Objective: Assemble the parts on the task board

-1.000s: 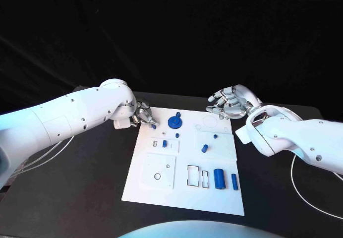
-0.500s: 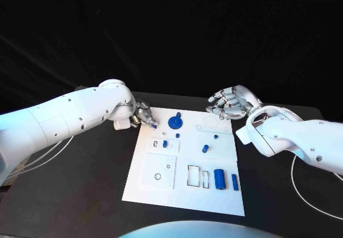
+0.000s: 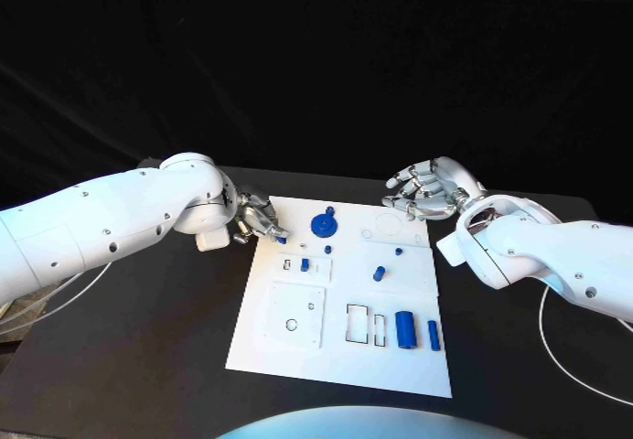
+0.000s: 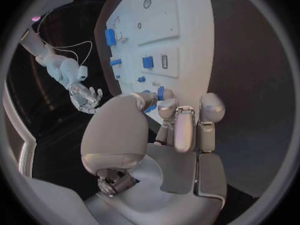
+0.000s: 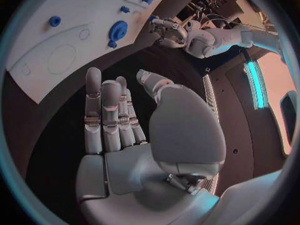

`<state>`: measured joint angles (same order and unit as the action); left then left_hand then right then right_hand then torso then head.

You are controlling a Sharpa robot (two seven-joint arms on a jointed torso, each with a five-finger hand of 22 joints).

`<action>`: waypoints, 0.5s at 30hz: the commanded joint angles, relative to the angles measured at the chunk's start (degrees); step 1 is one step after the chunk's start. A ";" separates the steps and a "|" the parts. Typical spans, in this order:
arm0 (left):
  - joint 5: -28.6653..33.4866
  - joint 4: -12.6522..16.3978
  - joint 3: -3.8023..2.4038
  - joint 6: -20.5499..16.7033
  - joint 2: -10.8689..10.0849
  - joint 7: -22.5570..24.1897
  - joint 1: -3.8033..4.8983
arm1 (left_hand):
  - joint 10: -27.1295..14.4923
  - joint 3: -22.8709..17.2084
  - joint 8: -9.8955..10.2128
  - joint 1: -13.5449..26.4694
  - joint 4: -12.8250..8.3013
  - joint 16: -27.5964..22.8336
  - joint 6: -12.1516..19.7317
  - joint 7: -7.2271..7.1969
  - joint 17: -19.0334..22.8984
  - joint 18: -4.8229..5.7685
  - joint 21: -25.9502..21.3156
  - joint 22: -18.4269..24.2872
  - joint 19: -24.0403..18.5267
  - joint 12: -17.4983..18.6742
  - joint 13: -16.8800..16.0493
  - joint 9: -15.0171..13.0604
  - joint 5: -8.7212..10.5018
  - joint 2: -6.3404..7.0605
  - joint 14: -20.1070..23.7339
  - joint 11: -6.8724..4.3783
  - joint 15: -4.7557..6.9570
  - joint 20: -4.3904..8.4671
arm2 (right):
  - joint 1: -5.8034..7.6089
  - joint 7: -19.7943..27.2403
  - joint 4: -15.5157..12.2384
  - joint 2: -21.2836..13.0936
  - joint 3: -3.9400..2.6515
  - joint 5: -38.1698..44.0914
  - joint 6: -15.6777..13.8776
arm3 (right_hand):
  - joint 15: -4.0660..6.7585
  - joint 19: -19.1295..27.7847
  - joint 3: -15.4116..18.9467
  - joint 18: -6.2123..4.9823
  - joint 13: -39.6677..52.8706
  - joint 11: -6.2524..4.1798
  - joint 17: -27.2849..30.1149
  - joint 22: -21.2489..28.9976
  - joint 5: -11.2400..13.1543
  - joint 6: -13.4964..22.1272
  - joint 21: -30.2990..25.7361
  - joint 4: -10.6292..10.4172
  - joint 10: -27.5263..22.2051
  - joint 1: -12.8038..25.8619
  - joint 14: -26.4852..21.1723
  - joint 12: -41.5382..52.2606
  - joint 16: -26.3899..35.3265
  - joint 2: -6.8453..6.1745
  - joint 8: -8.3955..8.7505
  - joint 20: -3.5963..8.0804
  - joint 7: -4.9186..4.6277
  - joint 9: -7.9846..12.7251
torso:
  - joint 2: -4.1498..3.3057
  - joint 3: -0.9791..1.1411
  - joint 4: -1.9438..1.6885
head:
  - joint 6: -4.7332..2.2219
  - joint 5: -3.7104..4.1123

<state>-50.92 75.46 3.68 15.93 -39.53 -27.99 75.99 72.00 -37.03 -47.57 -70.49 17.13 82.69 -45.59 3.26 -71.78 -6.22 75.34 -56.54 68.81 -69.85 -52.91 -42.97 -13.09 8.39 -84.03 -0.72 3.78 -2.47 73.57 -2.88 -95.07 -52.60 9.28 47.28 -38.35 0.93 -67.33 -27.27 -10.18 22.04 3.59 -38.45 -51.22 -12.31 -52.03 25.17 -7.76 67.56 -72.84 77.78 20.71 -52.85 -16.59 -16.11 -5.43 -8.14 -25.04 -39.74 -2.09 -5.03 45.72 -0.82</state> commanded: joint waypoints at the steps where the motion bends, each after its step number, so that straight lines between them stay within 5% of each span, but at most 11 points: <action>1: -1.39 3.24 -0.03 -2.34 -1.67 1.69 -0.47 | 0.40 -11.04 -0.19 0.71 -10.61 0.20 -0.43 0.12 -0.12 -0.52 0.42 -0.21 0.66 -0.29 -0.08 -0.06 0.00 -0.14 -1.76 -0.14 0.35 0.04 | -0.08 0.29 0.02 -0.07 -0.01 0.66 0.78 | -0.22 -0.35 0.41 -0.22 -0.08 0.01 -0.03 0.10 -0.35 -0.11 -0.29 -0.01 0.39 -0.01 0.09 -0.34 0.36 0.44 0.19 0.01 -0.16 0.09 | 0.06 -0.07 -0.10 | 0.08 0.02; 15: -10.00 9.08 0.26 -7.70 -4.29 4.30 -2.25 | 1.60 -12.90 -0.09 1.90 -11.89 0.27 -1.37 -0.15 -0.28 -0.17 1.42 -2.12 1.92 -0.81 -1.00 0.12 -0.07 0.75 -1.88 -0.40 0.54 0.22 | -0.57 0.38 0.14 -0.15 -0.01 0.65 1.02 | -0.23 -0.36 0.44 -0.22 -0.11 0.02 -0.04 0.11 -0.35 -0.12 -0.31 -0.05 0.40 0.02 0.09 -0.35 0.38 0.46 0.20 0.00 -0.16 0.10 | -0.03 -0.11 -0.05 | 0.05 -0.67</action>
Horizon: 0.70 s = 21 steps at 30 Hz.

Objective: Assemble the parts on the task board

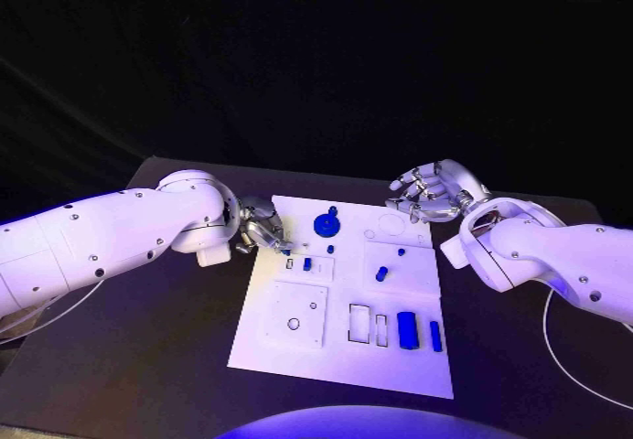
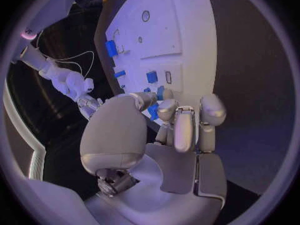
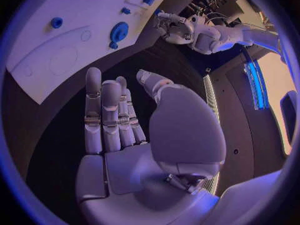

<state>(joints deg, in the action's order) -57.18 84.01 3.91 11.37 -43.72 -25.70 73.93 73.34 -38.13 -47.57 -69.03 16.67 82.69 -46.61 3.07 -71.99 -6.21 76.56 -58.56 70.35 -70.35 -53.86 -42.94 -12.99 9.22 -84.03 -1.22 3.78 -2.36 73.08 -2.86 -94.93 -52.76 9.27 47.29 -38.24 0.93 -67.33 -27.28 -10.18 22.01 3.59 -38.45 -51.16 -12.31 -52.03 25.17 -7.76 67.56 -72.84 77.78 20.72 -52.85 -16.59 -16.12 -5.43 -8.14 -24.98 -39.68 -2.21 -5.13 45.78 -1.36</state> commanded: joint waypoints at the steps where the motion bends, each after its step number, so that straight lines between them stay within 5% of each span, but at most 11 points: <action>1: -4.09 0.69 0.05 -3.24 -0.13 2.10 -0.29 | 0.30 -11.90 -0.09 0.50 -11.49 0.26 -0.40 0.04 -0.04 -0.15 0.25 -0.20 0.44 -0.34 -0.08 0.09 -0.17 -0.04 -1.88 0.10 0.56 0.11 | -0.10 0.36 -0.01 0.01 0.00 0.64 0.92 | -0.23 -0.36 0.44 -0.22 -0.09 0.02 -0.04 0.05 -0.35 -0.12 -0.31 -0.05 0.40 0.02 0.09 -0.35 0.38 0.46 0.20 0.00 -0.16 0.05 | -0.13 0.00 0.08 | 0.01 -0.18; 21: -6.51 0.69 0.69 0.53 0.81 1.10 -1.20 | 0.57 -12.37 -0.05 0.83 -11.80 0.27 -0.61 -0.01 -0.06 -0.12 0.37 -0.38 0.55 -0.45 -0.30 0.14 -0.16 0.22 -1.90 0.05 0.58 0.15 | -0.22 0.23 0.00 0.03 0.00 0.60 1.08 | -0.24 -0.37 0.48 -0.22 -0.14 0.03 -0.09 0.07 -0.35 -0.12 -0.34 -0.13 0.41 0.09 0.10 -0.37 0.39 0.49 0.21 0.00 -0.18 0.07 | -0.19 0.07 0.14 | 0.66 -0.24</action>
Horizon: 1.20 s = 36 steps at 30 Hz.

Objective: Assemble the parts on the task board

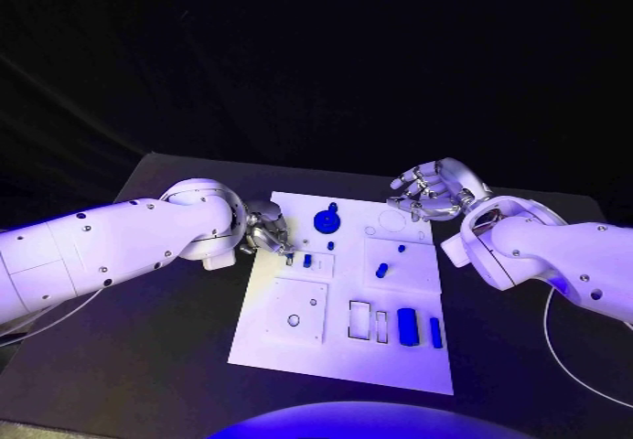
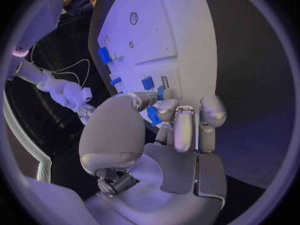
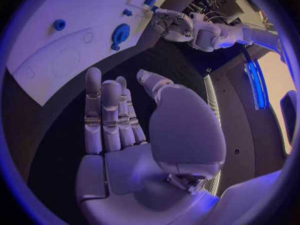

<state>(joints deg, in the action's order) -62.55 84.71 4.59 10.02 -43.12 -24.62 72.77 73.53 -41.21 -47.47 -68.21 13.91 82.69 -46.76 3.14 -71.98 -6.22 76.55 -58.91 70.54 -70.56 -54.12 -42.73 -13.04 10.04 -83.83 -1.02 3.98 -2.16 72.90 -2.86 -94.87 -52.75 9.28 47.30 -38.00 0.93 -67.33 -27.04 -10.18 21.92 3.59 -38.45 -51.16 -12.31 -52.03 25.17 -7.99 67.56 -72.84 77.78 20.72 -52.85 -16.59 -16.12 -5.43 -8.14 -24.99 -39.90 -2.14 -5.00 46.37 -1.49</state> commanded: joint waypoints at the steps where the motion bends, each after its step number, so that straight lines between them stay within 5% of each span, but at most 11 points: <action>1: -1.15 -0.02 0.03 2.03 0.23 -0.02 -0.05 | 0.38 -9.29 -0.16 0.01 -9.05 0.27 -0.46 -0.08 -0.08 -0.11 0.38 -0.04 0.35 -0.24 -0.04 -0.07 -0.10 -0.60 -2.11 -0.15 0.38 -0.05 | -0.04 0.23 -0.05 0.01 -0.01 0.59 0.85 | -0.24 -0.37 0.25 -0.22 -0.05 0.03 -0.09 0.07 -0.35 -0.12 -0.34 0.10 0.42 0.09 0.10 -0.37 0.39 0.49 0.21 0.00 -0.18 0.07 | 0.05 -0.01 0.02 | 0.11 -0.13; 36: -1.27 0.21 0.21 4.16 0.49 -1.39 -0.30 | 0.75 -10.23 -0.08 0.40 -9.91 0.25 -0.88 -0.16 -0.06 -0.04 0.62 -0.44 0.54 -0.35 -0.27 0.02 -0.22 -0.18 -2.13 -0.24 0.43 0.01 | -0.08 0.37 -0.10 -0.05 -0.01 0.58 0.81 | -0.26 -0.40 0.35 -0.22 -0.18 0.04 -0.13 0.12 -0.35 -0.13 -0.43 -0.09 0.45 0.24 0.11 -0.41 0.46 0.58 0.24 -0.01 -0.19 0.11 | 0.03 0.01 0.02 | 0.27 -0.24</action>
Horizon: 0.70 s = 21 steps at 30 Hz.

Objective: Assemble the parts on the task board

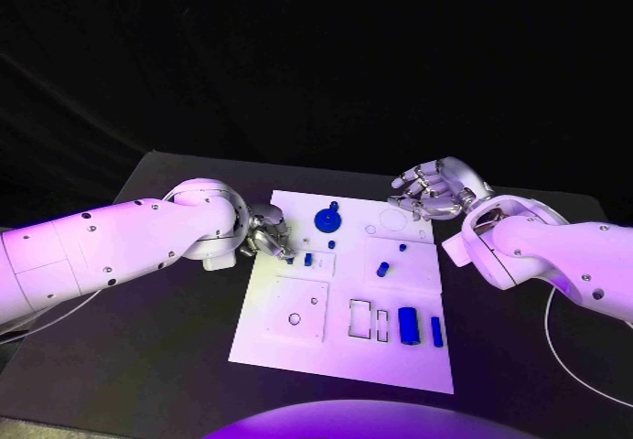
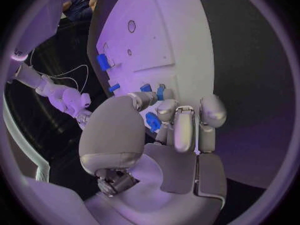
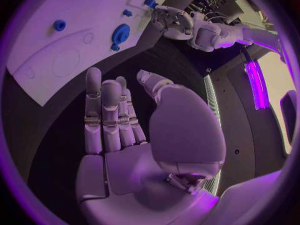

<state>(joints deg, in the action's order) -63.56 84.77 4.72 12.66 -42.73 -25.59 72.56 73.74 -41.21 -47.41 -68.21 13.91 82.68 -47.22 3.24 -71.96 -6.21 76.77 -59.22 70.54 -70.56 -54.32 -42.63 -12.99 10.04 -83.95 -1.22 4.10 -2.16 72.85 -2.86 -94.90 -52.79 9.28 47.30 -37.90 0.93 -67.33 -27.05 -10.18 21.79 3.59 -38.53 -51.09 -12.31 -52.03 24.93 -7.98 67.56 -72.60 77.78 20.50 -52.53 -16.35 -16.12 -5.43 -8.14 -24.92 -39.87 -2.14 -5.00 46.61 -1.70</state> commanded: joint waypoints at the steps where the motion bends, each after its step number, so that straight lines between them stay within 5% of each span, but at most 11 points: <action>1: -0.26 0.16 0.07 1.55 0.10 -0.42 -0.10 | 0.66 -10.37 -0.13 0.44 -10.06 0.25 -0.50 -0.28 -0.06 -0.04 0.44 -0.17 0.56 -0.44 -0.23 -0.06 -0.31 -0.10 -2.01 -0.06 0.32 0.02 | -0.04 0.36 -0.08 -0.03 -0.01 0.58 0.70 | -0.26 -0.40 0.36 -0.22 -0.05 0.04 -0.05 0.05 -0.35 -0.13 -0.19 -0.10 0.45 0.00 0.11 -0.19 0.14 0.34 0.24 -0.02 -0.19 0.04 | 0.00 0.01 0.01 | 0.03 -0.04; 21: 0.21 0.33 0.08 1.83 0.11 -0.52 -0.11 | 1.19 -11.05 -0.07 0.81 -10.67 0.25 -0.97 -0.36 -0.08 0.03 0.69 -0.61 0.79 -0.81 -0.85 0.04 -0.51 0.26 -2.03 -0.13 0.37 0.06 | -0.04 0.42 -0.06 -0.01 -0.01 0.57 0.72 | -0.26 -0.40 0.36 -0.22 -0.05 0.04 -0.05 0.05 -0.35 -0.13 -0.19 -0.10 0.45 0.00 0.11 -0.19 0.14 0.34 0.24 -0.02 -0.19 0.04 | 0.02 -0.01 0.00 | 0.01 -0.08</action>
<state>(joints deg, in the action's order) -63.66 84.91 4.74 13.24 -42.76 -26.01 72.54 74.66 -41.21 -47.39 -67.90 13.91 82.68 -47.74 3.17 -71.95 -6.22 77.20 -59.79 70.96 -71.18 -55.13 -42.60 -13.22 10.35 -84.05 -1.33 4.19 -2.16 72.85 -2.84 -94.91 -52.81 9.27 47.30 -37.89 0.93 -67.33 -27.05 -10.18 21.79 3.59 -38.52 -51.09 -12.31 -52.03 24.94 -7.98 67.56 -72.60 77.78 20.50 -52.53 -16.35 -16.12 -5.43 -8.14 -24.93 -39.85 -2.15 -5.01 46.64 -1.75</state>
